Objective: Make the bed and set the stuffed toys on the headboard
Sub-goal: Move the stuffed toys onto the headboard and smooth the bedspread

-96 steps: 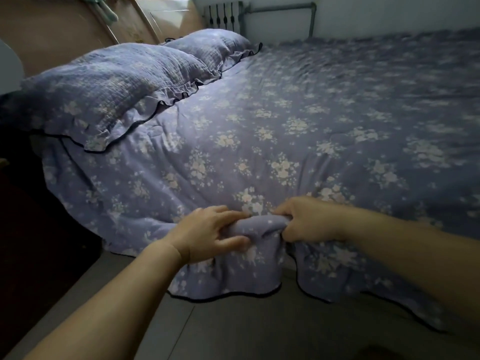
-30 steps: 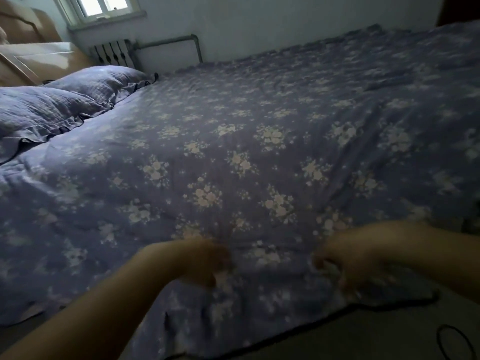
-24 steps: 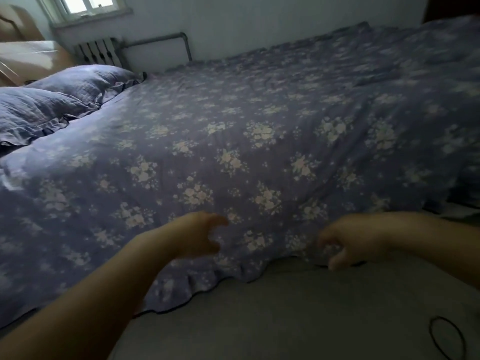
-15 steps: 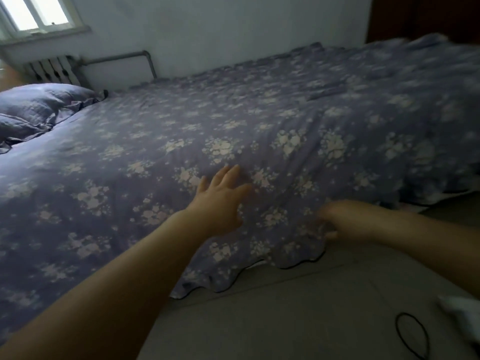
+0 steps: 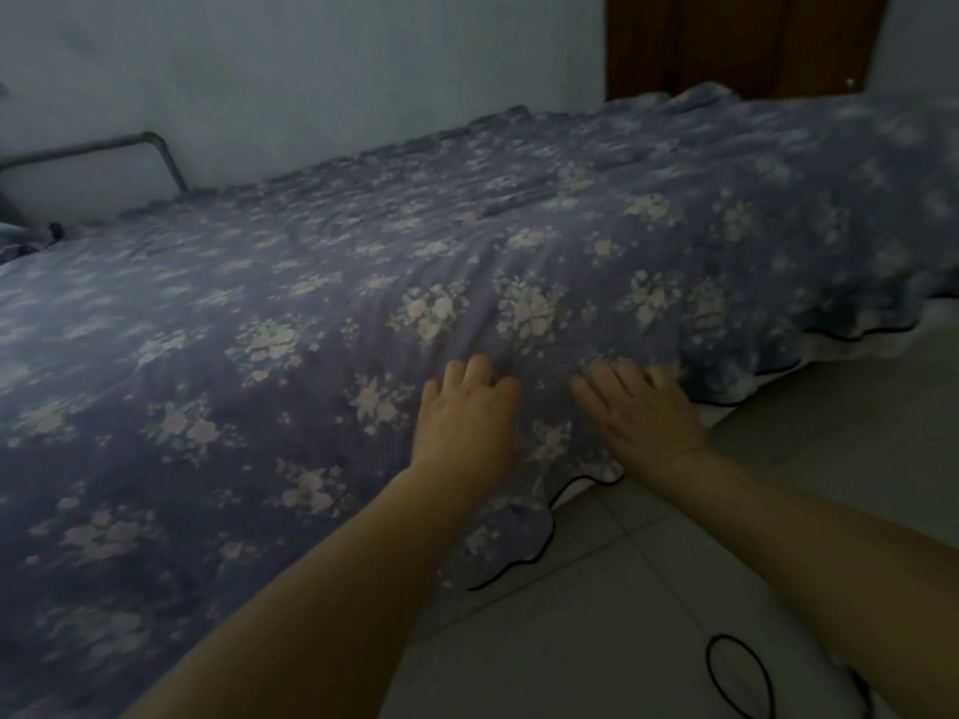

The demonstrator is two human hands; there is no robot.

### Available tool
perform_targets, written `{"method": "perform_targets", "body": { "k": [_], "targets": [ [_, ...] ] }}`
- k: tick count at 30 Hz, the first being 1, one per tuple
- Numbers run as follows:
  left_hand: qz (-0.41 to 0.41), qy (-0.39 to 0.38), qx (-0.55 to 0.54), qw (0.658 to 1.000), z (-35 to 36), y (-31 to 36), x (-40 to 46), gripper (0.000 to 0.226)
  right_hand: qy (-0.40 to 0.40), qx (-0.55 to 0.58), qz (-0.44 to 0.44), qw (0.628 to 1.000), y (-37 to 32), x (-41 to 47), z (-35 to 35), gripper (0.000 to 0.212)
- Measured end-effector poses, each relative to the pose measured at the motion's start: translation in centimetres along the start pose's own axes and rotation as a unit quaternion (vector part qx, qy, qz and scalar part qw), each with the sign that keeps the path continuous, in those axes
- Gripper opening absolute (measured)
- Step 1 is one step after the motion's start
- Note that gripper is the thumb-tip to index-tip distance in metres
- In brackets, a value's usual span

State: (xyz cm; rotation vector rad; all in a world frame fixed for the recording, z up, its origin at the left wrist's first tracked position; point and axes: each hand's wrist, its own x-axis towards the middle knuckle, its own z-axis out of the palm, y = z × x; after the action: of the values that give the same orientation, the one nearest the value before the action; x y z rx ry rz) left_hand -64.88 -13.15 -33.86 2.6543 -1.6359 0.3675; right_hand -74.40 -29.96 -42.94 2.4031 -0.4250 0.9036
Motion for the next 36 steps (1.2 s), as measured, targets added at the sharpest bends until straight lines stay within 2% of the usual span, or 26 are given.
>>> {"method": "perform_targets", "body": {
  "k": [2,6,11,15,19,22,24,27,28,29,32,33,34,36],
  "targets": [
    [-0.005,-0.002,-0.001,1.0,1.2,0.7,0.2,0.039,0.046,-0.017,-0.011,0.999,-0.2,0.0,1.2,0.036],
    [-0.024,-0.005,-0.009,1.0,3.0,1.1,0.5,0.038,0.078,-0.012,0.006,0.997,-1.4,1.0,3.0,0.036],
    [-0.04,-0.018,-0.032,0.999,4.7,1.2,1.3,0.037,0.03,0.01,0.048,0.998,-2.5,3.8,3.5,0.025],
    [-0.051,-0.017,-0.069,0.996,5.1,1.3,2.1,0.047,0.001,0.015,0.017,1.0,-1.9,4.8,3.2,0.025],
    [-0.069,0.022,-0.033,0.997,4.9,2.3,2.3,0.058,0.051,0.048,0.006,0.998,-1.2,3.4,2.6,0.021],
    [-0.085,0.076,-0.014,0.993,4.7,3.1,2.1,0.055,0.106,0.135,-0.004,0.985,-0.1,1.7,0.4,0.021],
    [-0.07,0.119,0.002,0.99,4.0,3.3,2.0,0.048,0.128,0.204,-0.009,0.97,1.0,1.1,-1.8,0.021],
    [-0.016,0.186,-0.032,0.982,2.9,3.6,1.9,0.028,0.155,0.245,-0.015,0.957,2.9,0.8,-4.0,0.019],
    [-0.002,0.198,-0.057,0.978,2.3,3.6,1.8,0.021,0.14,0.246,-0.027,0.959,3.4,0.6,-4.0,0.021],
    [-0.002,0.206,-0.086,0.975,1.6,3.6,1.7,0.017,0.111,0.234,-0.042,0.965,3.8,0.3,-3.9,0.035],
    [-0.027,0.196,-0.155,0.968,-0.3,3.4,1.2,0.025,-0.019,0.152,-0.05,0.987,4.1,-0.6,-3.0,0.095],
    [-0.036,0.198,-0.173,0.964,-0.9,3.5,1.1,0.031,-0.034,0.139,-0.021,0.989,3.9,-0.4,-3.1,0.101],
    [-0.047,0.196,-0.181,0.963,-1.7,3.5,1.0,0.036,-0.023,0.133,0.016,0.991,3.8,0.1,-3.1,0.096],
    [-0.059,0.203,-0.182,0.96,-2.8,3.5,1.2,0.038,0.024,0.142,0.079,0.986,3.8,2.0,-3.6,0.073]
  ]
}}
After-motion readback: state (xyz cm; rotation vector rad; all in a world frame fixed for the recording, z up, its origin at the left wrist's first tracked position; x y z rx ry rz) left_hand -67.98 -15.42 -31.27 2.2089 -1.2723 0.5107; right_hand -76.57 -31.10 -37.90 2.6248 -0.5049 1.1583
